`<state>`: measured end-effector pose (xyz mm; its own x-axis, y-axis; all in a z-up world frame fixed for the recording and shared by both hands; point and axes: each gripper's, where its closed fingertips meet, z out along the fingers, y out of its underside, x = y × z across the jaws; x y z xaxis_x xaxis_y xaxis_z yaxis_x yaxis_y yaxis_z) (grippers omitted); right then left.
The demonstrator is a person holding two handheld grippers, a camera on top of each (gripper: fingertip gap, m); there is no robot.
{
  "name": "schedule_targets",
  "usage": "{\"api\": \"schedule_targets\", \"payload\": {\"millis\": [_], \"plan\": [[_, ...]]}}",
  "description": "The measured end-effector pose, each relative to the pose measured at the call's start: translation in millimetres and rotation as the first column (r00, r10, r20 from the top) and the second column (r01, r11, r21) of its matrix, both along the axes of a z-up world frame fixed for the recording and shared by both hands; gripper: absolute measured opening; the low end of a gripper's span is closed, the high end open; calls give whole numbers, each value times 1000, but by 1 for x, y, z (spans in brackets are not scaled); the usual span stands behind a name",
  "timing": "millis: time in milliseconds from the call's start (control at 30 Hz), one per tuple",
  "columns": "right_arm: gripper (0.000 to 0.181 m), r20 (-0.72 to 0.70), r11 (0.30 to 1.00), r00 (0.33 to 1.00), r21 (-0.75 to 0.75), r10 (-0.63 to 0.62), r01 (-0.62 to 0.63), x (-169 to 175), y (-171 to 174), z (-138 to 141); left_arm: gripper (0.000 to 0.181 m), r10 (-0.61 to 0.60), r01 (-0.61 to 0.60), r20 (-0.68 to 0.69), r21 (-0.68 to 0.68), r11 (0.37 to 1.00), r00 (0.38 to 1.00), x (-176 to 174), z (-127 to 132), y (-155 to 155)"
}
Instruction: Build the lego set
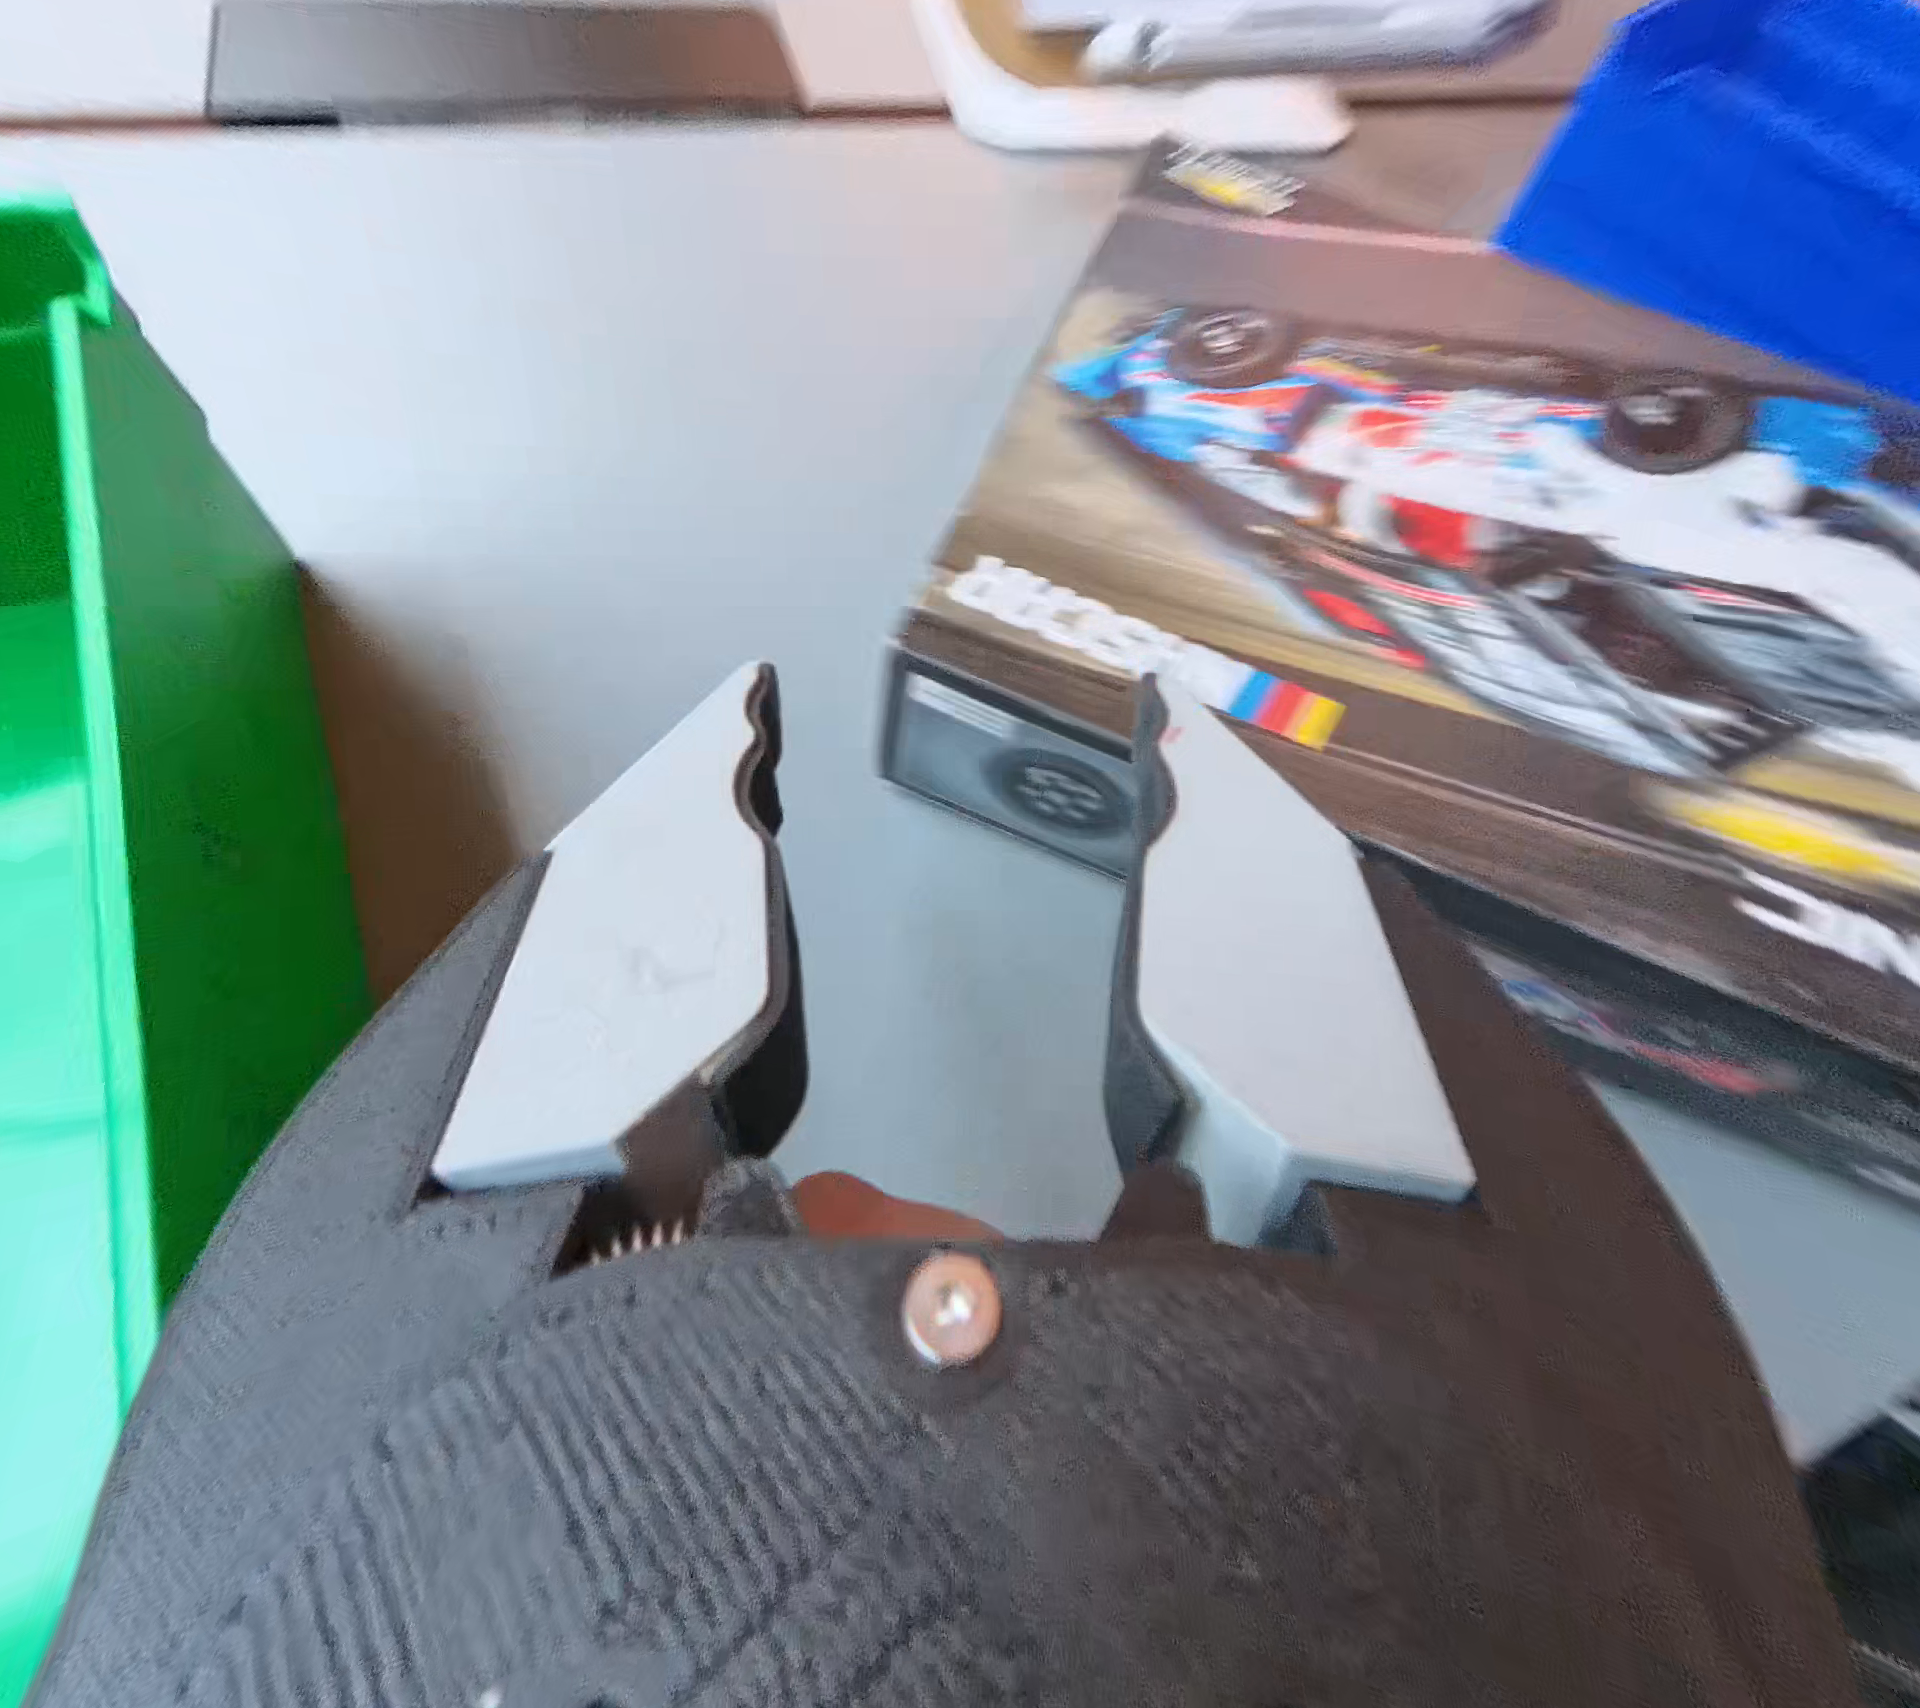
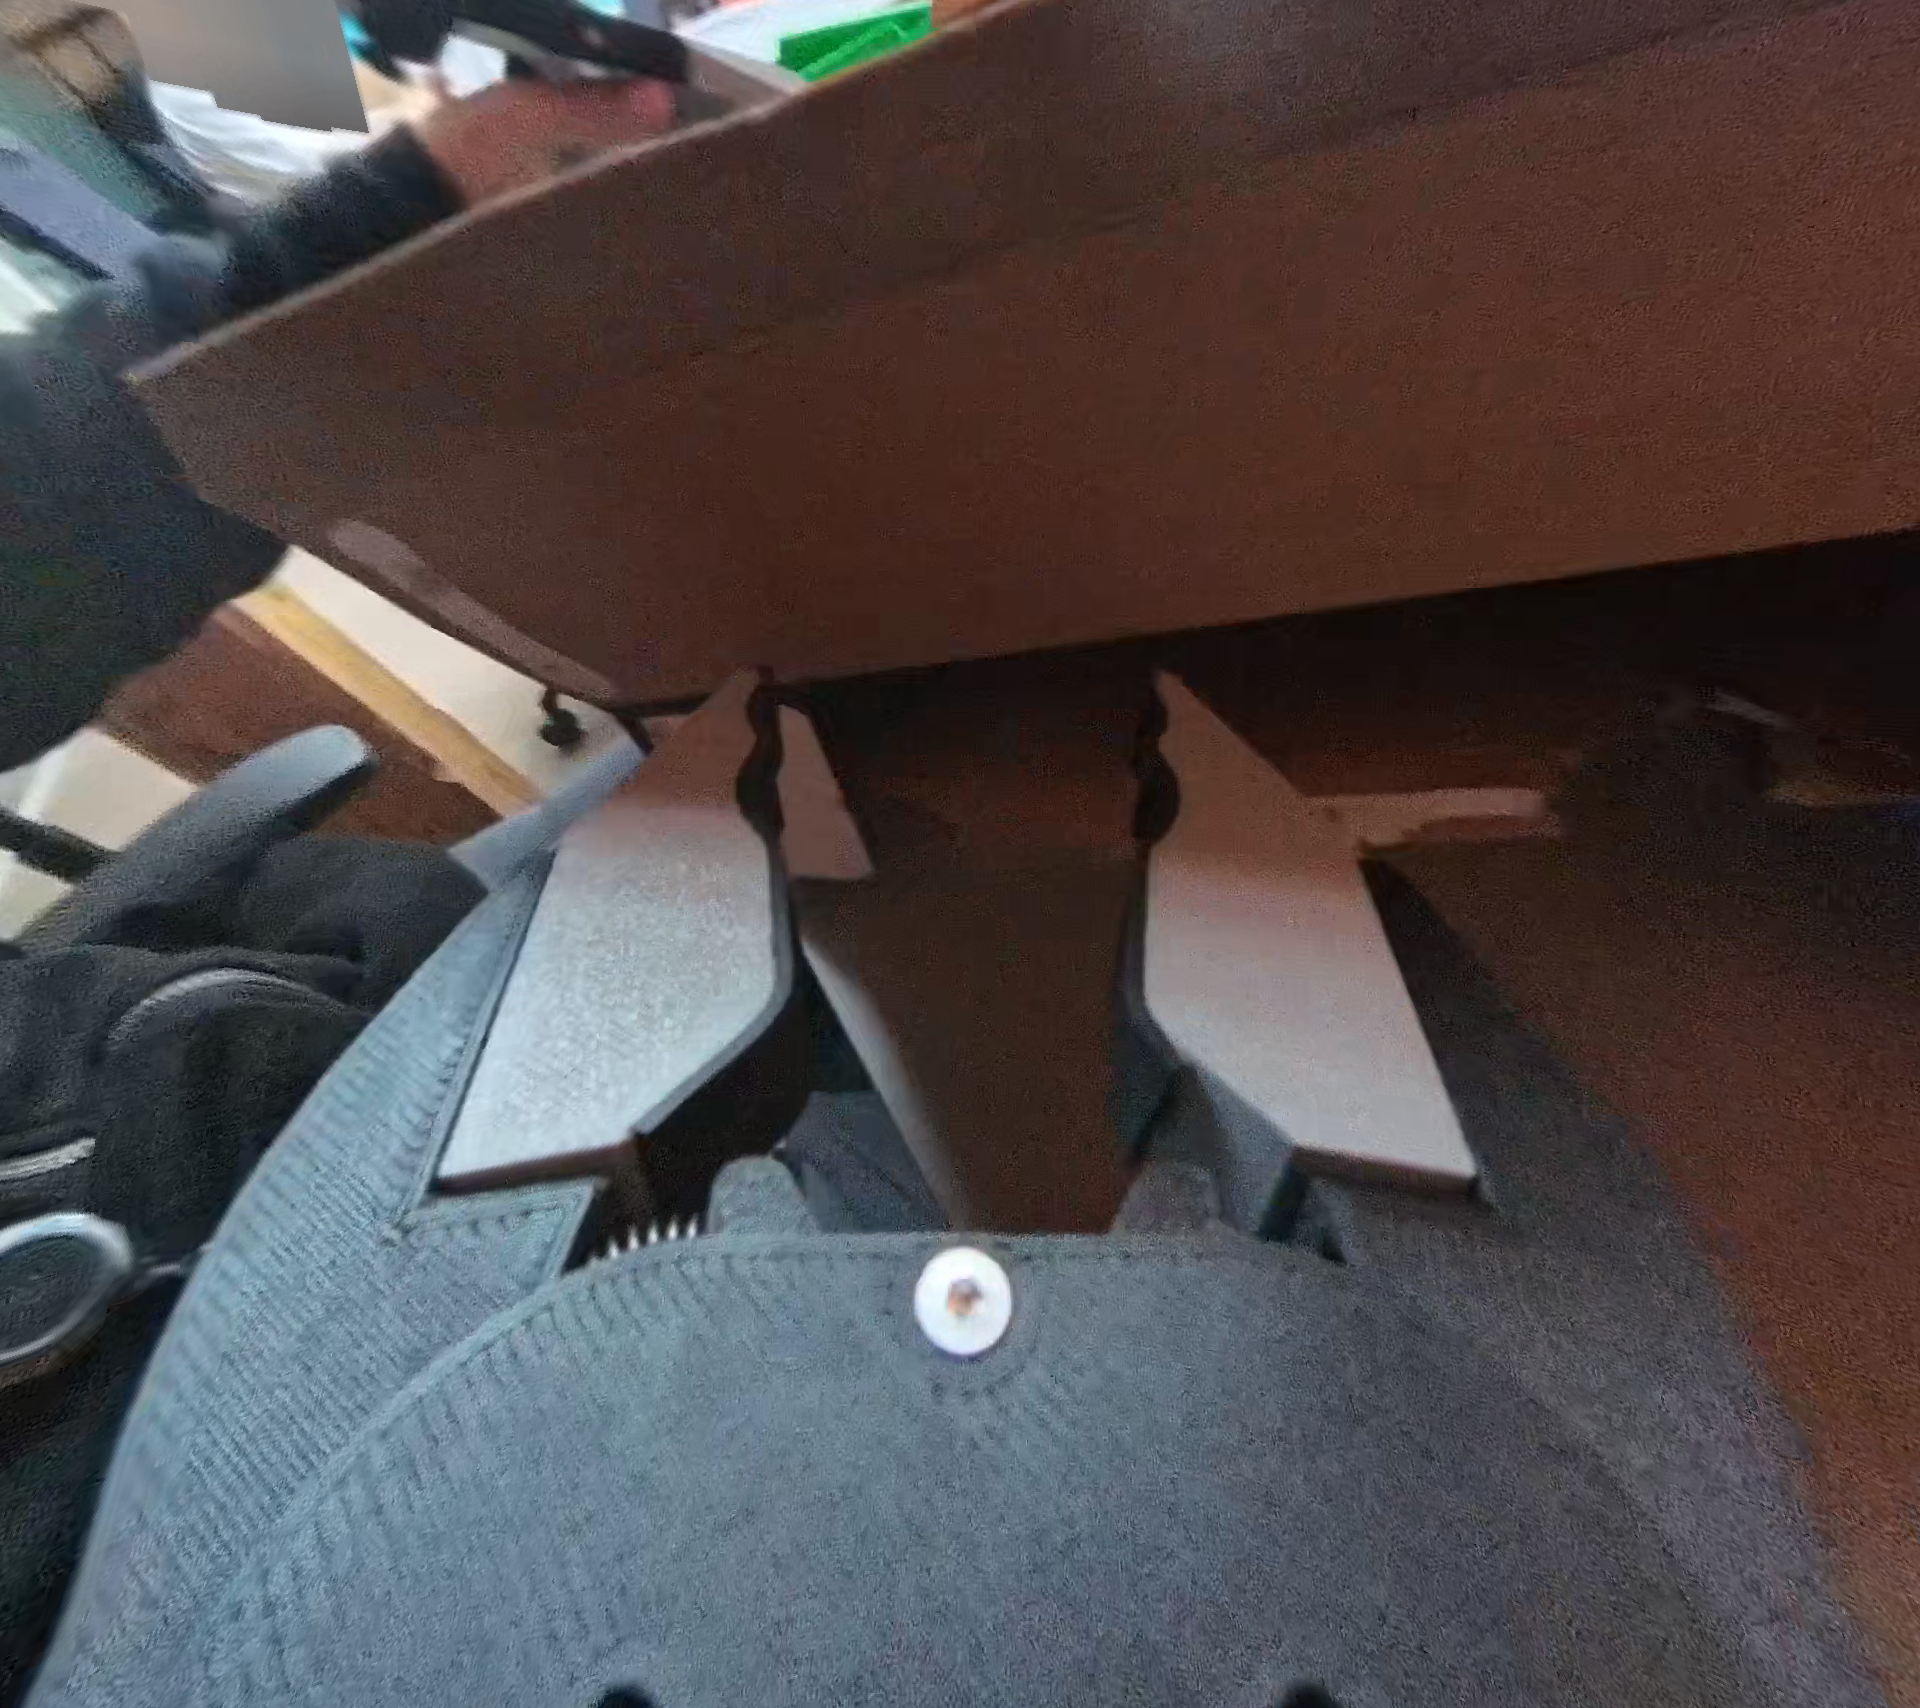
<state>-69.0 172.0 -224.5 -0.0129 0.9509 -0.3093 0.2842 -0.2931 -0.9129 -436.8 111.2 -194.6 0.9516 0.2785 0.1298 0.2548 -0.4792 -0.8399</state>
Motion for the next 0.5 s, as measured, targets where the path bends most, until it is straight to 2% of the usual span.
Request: {"api": "schedule_targets", "payload": {"millis": [100,200,267,367,500], "plan": [[72,-2,995,997,-69,75,-75,-12,-15,4,68,-24,38,215,-59,998,976,-17,-26,30],[81,-43,972,988,-179,148,-153,-25,-21,4,69,-145,180,454,-33,983,879,8,-41,46],[85,-153,928,969,-293,192,-230,-25,-26,15,69,-150,186,419,-46,982,895,5,-49,44],[100,-265,839,957,-490,116,-237,-19,-10,31,65,-149,177,440,-23,984,886,10,-50,36],[95,-224,786,974,-596,38,-167,-31,6,32,61,-147,160,429,6,987,891,18,-49,26]]}}
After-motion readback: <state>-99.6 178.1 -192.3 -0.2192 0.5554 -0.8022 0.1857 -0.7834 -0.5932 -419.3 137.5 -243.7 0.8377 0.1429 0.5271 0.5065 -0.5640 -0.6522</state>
